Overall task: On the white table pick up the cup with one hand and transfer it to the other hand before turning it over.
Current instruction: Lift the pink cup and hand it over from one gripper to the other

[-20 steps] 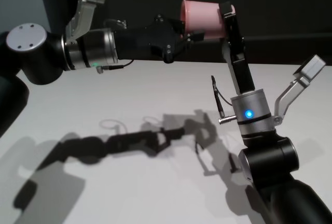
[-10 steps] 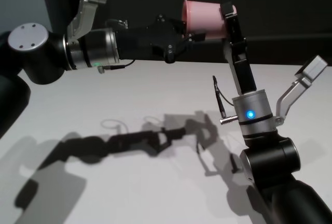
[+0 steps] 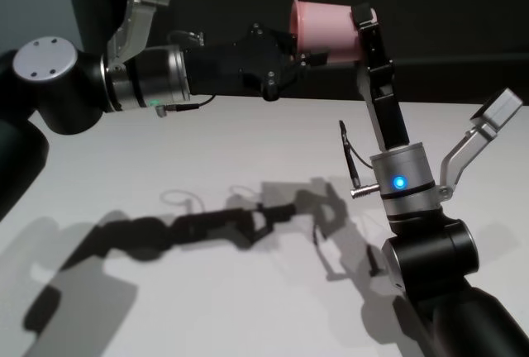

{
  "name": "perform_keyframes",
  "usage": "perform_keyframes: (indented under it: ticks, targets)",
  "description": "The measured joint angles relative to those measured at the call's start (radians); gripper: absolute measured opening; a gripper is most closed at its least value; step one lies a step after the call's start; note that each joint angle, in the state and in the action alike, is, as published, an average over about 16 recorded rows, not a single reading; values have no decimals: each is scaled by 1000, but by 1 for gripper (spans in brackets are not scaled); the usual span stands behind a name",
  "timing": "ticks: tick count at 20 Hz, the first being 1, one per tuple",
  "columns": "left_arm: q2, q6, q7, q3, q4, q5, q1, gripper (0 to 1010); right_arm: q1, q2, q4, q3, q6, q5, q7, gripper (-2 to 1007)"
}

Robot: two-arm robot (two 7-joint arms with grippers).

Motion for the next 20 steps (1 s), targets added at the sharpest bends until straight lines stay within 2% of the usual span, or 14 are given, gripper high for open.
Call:
perform_keyframes:
  ticks: [6,11,15,20]
  targets:
    - [0,0,0,0,0,0,0,51,0,0,0,0,0,0,0,759]
    - [0,0,0,0,0,0,0,97,-1,0,0,1,1,-1,0,759]
    - [0,0,0,0,0,0,0,176,-1,0,0,1,1,-1,0,759]
    - [0,0,0,0,-1,0,0,326,-1,0,0,1,1,-1,-1,759]
